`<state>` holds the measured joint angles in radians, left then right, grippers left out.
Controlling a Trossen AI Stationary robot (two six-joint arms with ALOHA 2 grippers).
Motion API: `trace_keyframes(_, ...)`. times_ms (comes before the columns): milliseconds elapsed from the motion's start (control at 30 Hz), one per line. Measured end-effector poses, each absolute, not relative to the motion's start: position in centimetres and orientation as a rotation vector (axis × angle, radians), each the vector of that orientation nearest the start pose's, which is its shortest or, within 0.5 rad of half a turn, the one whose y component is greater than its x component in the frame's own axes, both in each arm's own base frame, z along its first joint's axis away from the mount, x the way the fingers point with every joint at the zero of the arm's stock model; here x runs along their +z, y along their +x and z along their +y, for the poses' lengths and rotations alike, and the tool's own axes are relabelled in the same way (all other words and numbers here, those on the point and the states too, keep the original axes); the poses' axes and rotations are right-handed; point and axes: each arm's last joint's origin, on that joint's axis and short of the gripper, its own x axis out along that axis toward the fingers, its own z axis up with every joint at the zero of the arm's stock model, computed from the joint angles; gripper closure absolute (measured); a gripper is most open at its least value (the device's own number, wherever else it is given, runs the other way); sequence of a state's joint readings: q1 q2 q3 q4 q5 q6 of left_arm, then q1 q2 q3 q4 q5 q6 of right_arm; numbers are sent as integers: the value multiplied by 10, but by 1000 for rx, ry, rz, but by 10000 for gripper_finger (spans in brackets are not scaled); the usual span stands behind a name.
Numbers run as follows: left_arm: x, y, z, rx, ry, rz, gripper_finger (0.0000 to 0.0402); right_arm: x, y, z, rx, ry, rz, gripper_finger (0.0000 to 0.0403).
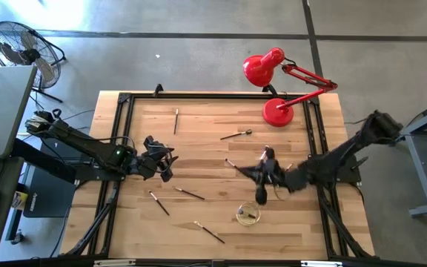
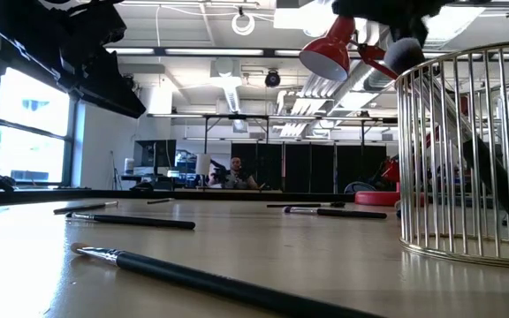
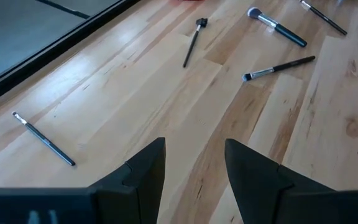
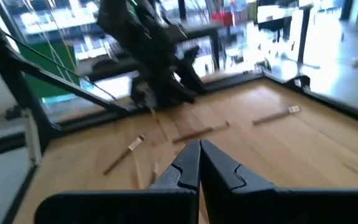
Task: Pick & Place Makeup Brushes
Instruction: Put the eyeshadow brush into the gold makeup holder
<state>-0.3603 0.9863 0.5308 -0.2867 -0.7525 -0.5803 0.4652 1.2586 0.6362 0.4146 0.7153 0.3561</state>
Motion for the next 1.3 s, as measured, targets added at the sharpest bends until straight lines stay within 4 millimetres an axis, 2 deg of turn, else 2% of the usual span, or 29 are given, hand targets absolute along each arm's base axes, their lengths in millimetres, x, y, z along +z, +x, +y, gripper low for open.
trace_keyframes(133,210,181,-47,539,-138,499,239,261,257,66,-301,252,278,402)
trace_keyframes(367,210,181,-47,532,-125,506,239,301,294,20,-412,199,554,402)
trace_keyframes(500,209,181,-47,517,-135,514,239,305,320,2,-359,227,712,399)
trace_keyframes(600,209,181,-48,501,-145,521,239,299,338,-8,-341,259,828,393)
trace_keyframes(733,209,181,-49,476,-182,533,239,286,358,-17,-405,312,994,385)
trace_keyframes(900,208,181,-50,457,-200,543,239,262,377,-18,-438,304,1181,375)
trace_keyframes(1100,202,179,-49,462,-188,561,239,235,389,-16,-383,350,1300,342)
trace_keyframes(1300,202,179,-48,471,-176,558,239,218,394,-16,-402,335,1344,308)
